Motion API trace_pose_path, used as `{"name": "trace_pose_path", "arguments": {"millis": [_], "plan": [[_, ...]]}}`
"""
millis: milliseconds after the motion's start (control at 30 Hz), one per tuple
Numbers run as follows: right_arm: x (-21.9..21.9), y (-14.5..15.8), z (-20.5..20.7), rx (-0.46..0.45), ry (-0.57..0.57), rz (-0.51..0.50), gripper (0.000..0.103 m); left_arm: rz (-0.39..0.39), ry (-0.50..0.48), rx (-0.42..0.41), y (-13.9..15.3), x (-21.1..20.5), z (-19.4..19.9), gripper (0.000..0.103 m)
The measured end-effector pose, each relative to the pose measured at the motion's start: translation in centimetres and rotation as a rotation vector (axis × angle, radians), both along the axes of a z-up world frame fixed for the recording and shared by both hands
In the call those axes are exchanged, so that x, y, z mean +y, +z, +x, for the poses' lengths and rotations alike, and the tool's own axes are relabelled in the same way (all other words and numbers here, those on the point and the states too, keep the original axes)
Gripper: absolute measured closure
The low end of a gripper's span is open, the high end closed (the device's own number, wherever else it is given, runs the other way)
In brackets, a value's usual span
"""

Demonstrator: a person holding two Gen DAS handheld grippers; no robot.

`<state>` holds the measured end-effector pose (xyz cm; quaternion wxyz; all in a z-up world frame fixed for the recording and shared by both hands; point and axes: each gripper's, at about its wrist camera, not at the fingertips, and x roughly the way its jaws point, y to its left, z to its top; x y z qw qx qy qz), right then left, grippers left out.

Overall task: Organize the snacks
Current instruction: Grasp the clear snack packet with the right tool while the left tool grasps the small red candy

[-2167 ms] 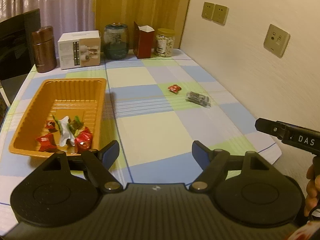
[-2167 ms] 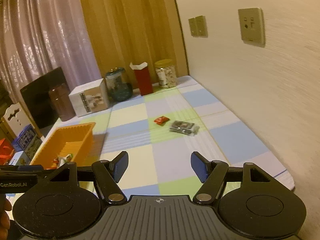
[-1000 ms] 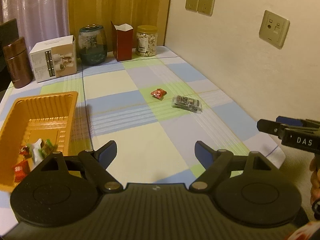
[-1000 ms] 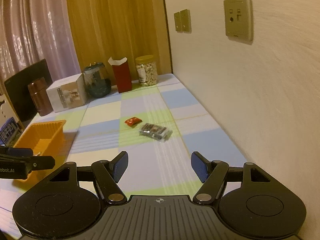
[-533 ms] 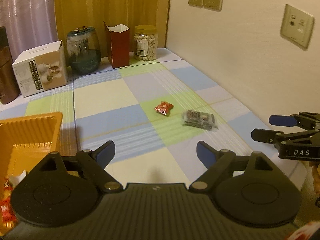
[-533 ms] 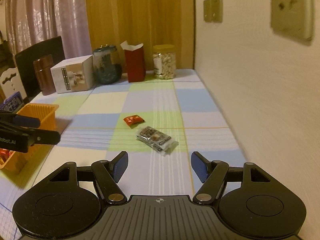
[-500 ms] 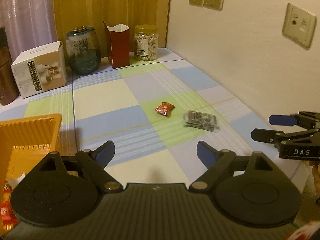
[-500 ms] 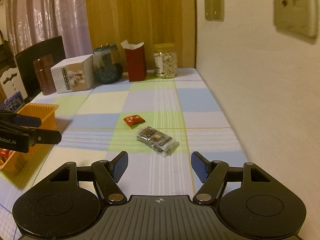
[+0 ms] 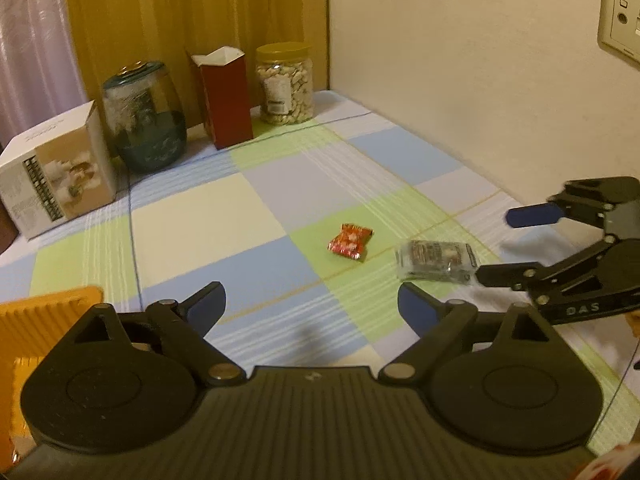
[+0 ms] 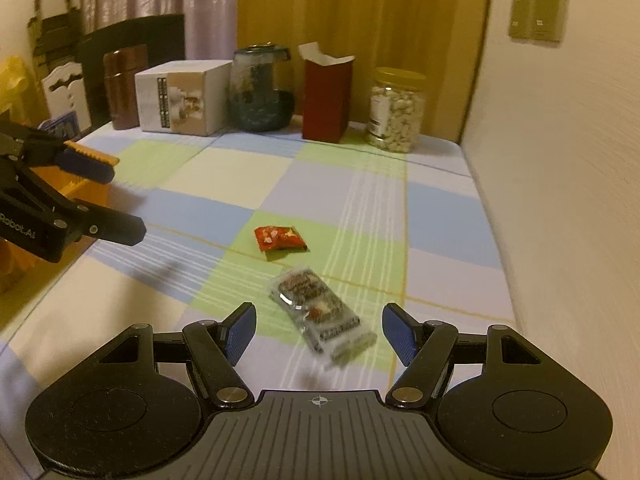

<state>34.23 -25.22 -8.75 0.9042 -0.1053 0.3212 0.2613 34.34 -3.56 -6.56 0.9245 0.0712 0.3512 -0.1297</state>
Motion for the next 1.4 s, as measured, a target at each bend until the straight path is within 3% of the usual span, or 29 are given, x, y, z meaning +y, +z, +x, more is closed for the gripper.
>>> {"name": "trace_pose_path", "arguments": {"millis": [267,700,767,867,967,1167,1400], "plan": [[0.5,-2.3,3.7,0.066,0.109,-0.031,0.033,0.044,-0.023,0.029,-1.2,-0.5,3.0,0.01],[0.7,-3.9,6.4,0.106,0.145,-0.04,0.035,0.047,-0.054,0.086,-3.0,-1.1,5.4,0.01],[0.8,-3.9,6.3,0.109,0.155,-0.037,0.049,0.052,-0.056,0.086,-3.1,-1.3,5.6,0.01],[0.9,-3.9,6.2,0.117,0.159,-0.026,0.057,0.054,-0.066,0.081,-3.3,-1.7,5.9,0.01],[0.8,-3.8,6.1,0.135,0.13,-0.001,0.061,0.035,-0.082,0.069,-3.2,-2.2,6.2,0.011],[-1.2,-2.8,6.2,0.118,-0.055,0.067,0.062,0.018,-0.113,0.058,-4.1,-3.4,7.4,0.012],[-3.2,-2.6,6.0,0.116,-0.152,0.096,0.062,-0.017,-0.142,0.039,-5.9,-4.4,8.6,0.026]]}}
